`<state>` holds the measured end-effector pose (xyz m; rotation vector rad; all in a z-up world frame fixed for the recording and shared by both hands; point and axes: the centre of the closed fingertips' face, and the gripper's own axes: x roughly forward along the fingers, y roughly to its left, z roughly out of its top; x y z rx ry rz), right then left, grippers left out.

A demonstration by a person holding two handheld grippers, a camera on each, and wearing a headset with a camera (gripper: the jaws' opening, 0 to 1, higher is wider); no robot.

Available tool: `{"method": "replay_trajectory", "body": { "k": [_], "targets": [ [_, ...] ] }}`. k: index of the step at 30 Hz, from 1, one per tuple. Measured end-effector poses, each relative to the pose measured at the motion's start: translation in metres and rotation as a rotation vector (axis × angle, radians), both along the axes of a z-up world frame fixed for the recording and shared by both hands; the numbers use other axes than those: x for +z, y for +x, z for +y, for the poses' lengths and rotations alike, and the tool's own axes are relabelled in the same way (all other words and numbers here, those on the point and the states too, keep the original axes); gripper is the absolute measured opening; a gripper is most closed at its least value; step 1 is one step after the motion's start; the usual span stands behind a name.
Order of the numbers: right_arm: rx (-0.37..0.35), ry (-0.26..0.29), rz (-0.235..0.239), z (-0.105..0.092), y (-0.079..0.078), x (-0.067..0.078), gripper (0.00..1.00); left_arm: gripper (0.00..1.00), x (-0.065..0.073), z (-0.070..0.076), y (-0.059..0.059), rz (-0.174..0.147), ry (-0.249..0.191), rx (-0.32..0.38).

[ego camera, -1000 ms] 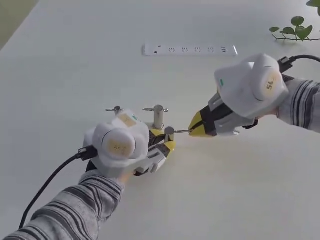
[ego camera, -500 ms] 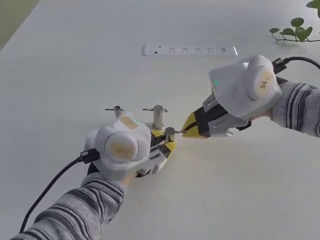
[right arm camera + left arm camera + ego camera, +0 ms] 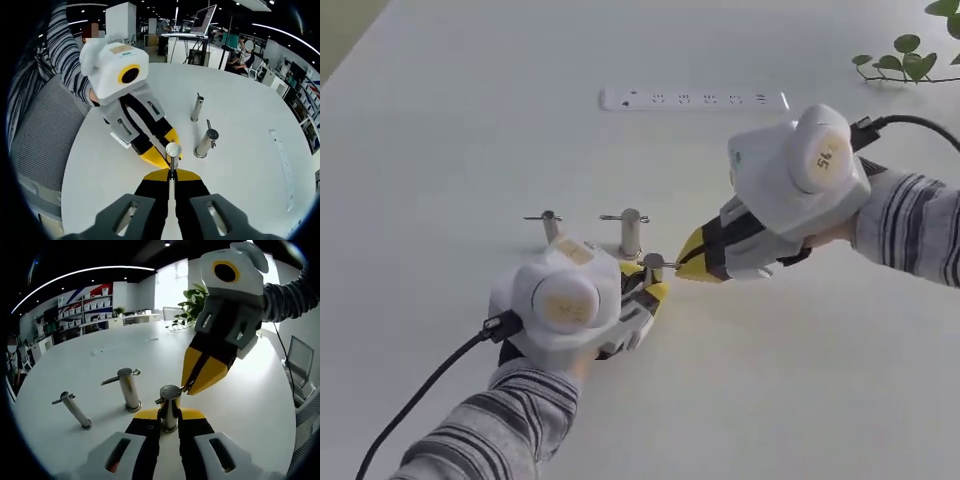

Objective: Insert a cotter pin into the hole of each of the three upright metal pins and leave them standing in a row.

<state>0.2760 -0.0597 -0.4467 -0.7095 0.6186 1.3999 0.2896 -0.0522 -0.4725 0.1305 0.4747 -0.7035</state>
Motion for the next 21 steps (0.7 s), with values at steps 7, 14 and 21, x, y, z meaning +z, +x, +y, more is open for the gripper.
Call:
{"method": "replay_trajectory", "body": {
  "k": [7, 14, 21],
  "targets": [
    [-0.01, 0.023, -0.017, 0.008, 0.001, 0.0, 0.0, 0.1, -0.001, 0.0, 0.0, 0.011, -0.014, 0.043],
    [-0.028, 0.048, -0.019, 0.009, -0.001, -0.001, 0.06, 0.1, -0.002, 0.0, 0.0, 0.018, -0.022, 0.046],
    [-0.107, 0.079, 0.008, -0.003, 0.004, 0.005, 0.08, 0.1, -0.002, 0.0, 0.0, 0.016, -0.014, 0.047]
  ]
}}
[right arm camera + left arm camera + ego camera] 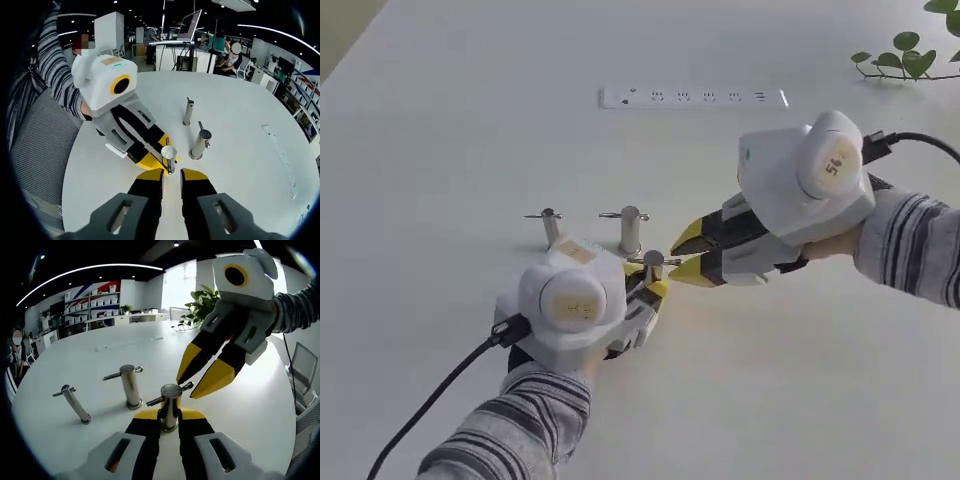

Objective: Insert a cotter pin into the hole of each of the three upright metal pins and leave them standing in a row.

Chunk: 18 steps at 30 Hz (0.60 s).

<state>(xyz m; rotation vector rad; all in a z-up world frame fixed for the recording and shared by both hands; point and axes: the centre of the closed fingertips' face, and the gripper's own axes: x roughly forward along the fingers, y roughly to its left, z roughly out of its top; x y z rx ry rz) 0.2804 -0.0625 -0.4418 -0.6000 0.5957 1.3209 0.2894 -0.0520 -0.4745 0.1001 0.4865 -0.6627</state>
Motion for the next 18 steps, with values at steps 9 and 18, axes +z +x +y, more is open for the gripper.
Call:
{"method": "replay_trajectory", "body": {
  "k": [9, 18],
  "targets": [
    [-0.007, 0.016, 0.008, -0.005, 0.001, 0.003, 0.0, 0.1, -0.001, 0.0, 0.0, 0.002, 0.0, 0.005],
    [0.025, 0.014, -0.005, 0.005, -0.003, 0.004, 0.0, 0.1, -0.001, 0.0, 0.001, 0.006, -0.001, 0.009]
  ]
}}
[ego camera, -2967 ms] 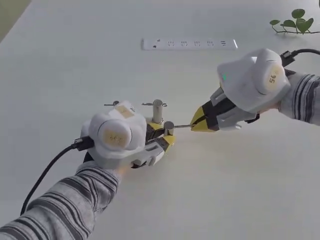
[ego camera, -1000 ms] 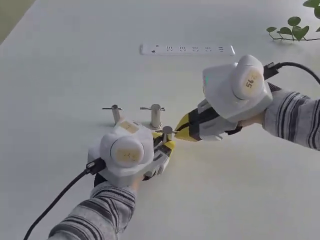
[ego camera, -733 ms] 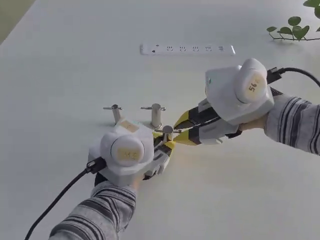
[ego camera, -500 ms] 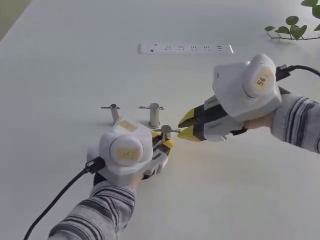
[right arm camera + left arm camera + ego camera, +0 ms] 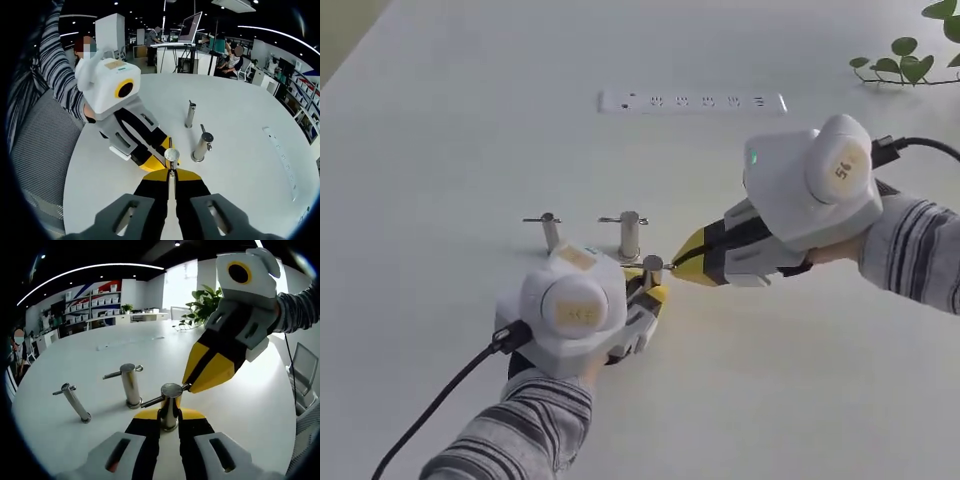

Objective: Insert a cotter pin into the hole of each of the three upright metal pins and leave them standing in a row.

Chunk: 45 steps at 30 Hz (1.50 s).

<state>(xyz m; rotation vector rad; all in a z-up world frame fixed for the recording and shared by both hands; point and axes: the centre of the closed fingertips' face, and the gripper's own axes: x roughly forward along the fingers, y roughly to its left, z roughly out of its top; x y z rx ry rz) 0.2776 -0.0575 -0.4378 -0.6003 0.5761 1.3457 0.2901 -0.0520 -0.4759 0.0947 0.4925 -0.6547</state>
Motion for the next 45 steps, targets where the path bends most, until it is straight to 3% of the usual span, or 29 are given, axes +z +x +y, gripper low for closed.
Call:
{"method": "replay_trajectory", "body": {
  "k": [8, 15, 19, 21, 23, 28, 33, 38, 45],
  "targets": [
    [0.006, -0.015, -0.001, 0.002, 0.001, -0.004, 0.0, 0.1, -0.001, 0.0, -0.001, 0.003, 0.0, 0.002],
    [0.043, -0.035, -0.042, 0.005, -0.001, -0.005, 0.0, 0.1, -0.001, 0.0, -0.002, 0.004, 0.003, 0.003],
    [0.036, -0.037, -0.036, 0.005, -0.001, -0.006, 0.0, 0.11, -0.005, 0.002, -0.003, 0.029, 0.018, 0.008],
    [0.033, -0.047, -0.038, 0.005, -0.001, -0.007, 0.0, 0.15, -0.01, 0.005, -0.004, 0.042, 0.044, 0.014],
    [0.034, -0.051, -0.044, 0.004, -0.001, -0.007, 0.0, 0.19, -0.012, 0.005, -0.006, 0.053, 0.034, 0.0],
    [-0.01, -0.033, -0.03, 0.004, 0.001, -0.005, 0.05, 0.26, -0.006, 0.012, -0.005, 0.025, 0.066, -0.025],
    [-0.033, -0.014, -0.016, 0.005, 0.003, -0.003, 0.1, 0.35, -0.003, 0.018, -0.007, 0.034, 0.061, -0.031],
    [-0.076, 0.017, 0.022, 0.01, 0.003, 0.0, 0.17, 0.45, 0.005, 0.021, -0.012, 0.031, 0.051, -0.058],
    [-0.075, 0.024, 0.025, 0.02, 0.001, -0.002, 0.17, 0.58, 0.023, 0.028, -0.02, -0.001, 0.051, -0.094]
  ]
}}
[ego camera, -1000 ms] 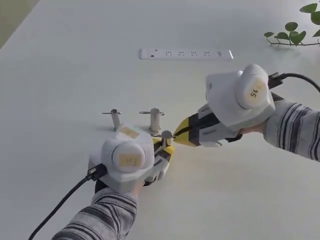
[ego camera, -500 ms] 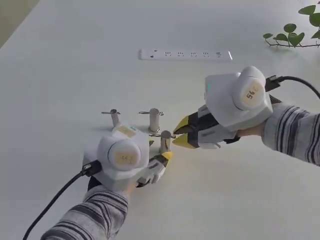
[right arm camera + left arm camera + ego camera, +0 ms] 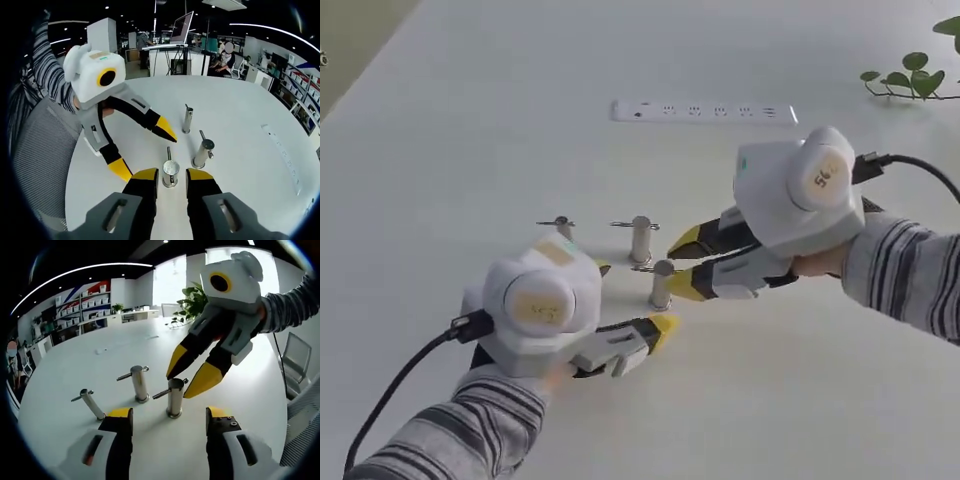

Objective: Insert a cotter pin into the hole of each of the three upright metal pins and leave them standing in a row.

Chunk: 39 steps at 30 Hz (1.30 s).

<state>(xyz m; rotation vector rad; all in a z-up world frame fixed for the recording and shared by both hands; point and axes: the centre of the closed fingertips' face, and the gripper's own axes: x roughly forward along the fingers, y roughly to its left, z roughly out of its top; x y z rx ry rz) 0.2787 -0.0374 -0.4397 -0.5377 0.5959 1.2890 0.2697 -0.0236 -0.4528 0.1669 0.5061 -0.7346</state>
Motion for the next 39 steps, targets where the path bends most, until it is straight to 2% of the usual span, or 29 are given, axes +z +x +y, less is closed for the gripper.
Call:
{"method": "replay_trajectory", "body": {
  "k": [9, 15, 18, 21, 24, 29, 39],
  "targets": [
    [0.003, -0.003, 0.007, 0.004, 0.003, -0.003, 0.12, 0.69, 0.015, 0.011, -0.005, -0.019, -0.014, -0.018],
    [0.012, 0.001, 0.017, 0.006, 0.001, -0.004, 0.09, 0.72, 0.02, 0.019, -0.008, -0.015, -0.019, -0.007],
    [0.011, 0.009, 0.022, 0.006, 0.001, -0.004, 0.09, 0.72, 0.022, 0.022, -0.011, -0.003, -0.037, -0.007],
    [0.006, 0.008, 0.039, 0.004, 0.002, -0.003, 0.08, 0.73, 0.025, 0.025, -0.016, -0.016, -0.021, -0.023],
    [0.017, -0.001, 0.03, 0.002, 0.003, -0.003, 0.08, 0.74, 0.028, 0.031, -0.018, -0.027, -0.012, -0.023],
    [0.02, -0.004, 0.015, -0.006, 0.009, 0.0, 0.08, 0.74, 0.031, 0.043, -0.02, -0.042, 0.011, -0.007],
    [0.024, -0.025, 0.006, -0.022, 0.026, 0.004, 0.08, 0.76, 0.037, 0.056, -0.021, -0.043, -0.006, 0.047]
  ]
}}
